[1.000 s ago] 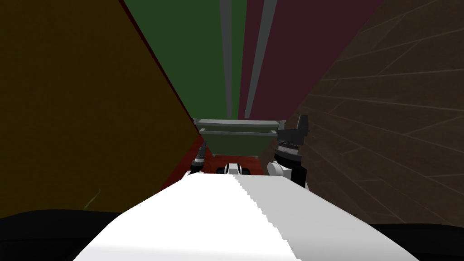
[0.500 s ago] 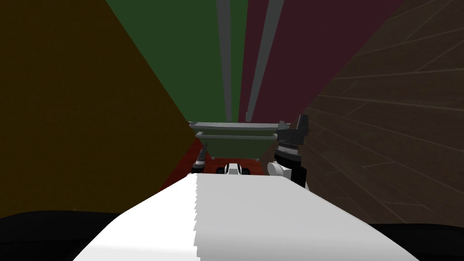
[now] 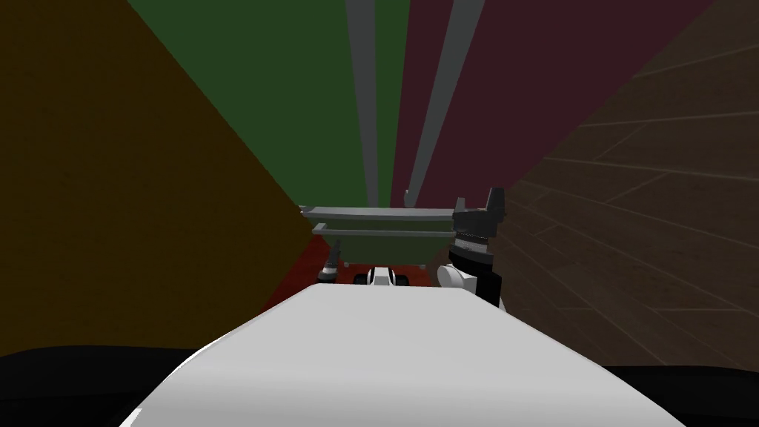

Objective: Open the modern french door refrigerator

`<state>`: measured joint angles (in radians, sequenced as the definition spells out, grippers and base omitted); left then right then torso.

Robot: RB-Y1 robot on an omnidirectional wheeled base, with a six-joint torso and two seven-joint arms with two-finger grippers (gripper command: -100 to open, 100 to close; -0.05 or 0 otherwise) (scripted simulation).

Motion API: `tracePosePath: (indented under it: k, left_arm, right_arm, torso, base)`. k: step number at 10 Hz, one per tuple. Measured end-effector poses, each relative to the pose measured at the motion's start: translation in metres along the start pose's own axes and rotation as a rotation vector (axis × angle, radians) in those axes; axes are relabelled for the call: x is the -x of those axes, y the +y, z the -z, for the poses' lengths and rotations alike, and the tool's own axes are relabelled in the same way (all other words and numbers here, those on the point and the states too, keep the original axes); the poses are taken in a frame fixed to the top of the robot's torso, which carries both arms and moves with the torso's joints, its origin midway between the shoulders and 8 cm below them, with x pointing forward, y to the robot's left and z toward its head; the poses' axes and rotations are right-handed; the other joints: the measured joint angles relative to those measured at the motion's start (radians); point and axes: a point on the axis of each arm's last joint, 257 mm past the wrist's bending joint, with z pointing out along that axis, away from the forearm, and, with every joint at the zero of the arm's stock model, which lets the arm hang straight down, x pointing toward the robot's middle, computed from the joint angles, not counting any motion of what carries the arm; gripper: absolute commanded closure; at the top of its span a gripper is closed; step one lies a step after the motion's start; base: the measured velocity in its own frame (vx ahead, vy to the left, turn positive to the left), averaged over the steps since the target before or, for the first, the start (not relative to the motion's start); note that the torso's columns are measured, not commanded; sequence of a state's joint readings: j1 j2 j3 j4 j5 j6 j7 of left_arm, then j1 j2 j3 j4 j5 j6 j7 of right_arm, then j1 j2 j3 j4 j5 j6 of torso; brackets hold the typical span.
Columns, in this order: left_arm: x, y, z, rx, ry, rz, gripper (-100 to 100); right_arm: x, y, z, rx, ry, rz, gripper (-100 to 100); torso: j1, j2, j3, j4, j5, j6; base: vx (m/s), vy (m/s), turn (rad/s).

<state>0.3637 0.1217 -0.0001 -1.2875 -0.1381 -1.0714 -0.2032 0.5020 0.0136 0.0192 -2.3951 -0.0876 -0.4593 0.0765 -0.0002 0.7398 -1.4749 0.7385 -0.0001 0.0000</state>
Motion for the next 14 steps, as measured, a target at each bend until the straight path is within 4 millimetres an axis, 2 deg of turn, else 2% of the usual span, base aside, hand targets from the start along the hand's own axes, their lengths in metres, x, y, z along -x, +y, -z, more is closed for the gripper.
tracePosePath:
  k: [7,12,13,14]
  left_arm:
    - [-0.028,0.003,0.012,0.022,-0.06,0.08,-100]
    - [-0.02,0.001,-0.018,0.019,-0.059,0.08,-100]
    - [-0.02,0.001,-0.019,0.021,-0.058,0.081,100]
    - [-0.021,-0.001,-0.017,0.014,-0.06,0.082,100]
  right_arm:
    - [0.0,0.0,0.0,0.0,0.0,0.0,0]
    - [0.0,0.0,0.0,0.0,0.0,0.0,0]
    - [0.0,0.0,0.0,0.0,0.0,0.0,0]
    - [0.0,0.0,0.0,0.0,0.0,0.0,0]
  torso:
    - [0.0,0.0,0.0,0.0,0.0,0.0]
    - [0.0,-0.002,-0.001,-0.001,0.0,0.0]
    - [0.001,-0.002,-0.001,-0.001,0.0,0.0]
    - [0.002,-0.004,-0.001,-0.003,0.002,0.0]
  base:
    - [0.058,0.005,-0.008]
    - [-0.002,-0.01,0.002]
    - [0.003,0.006,-0.002]
    - [0.005,0.014,-0.007]
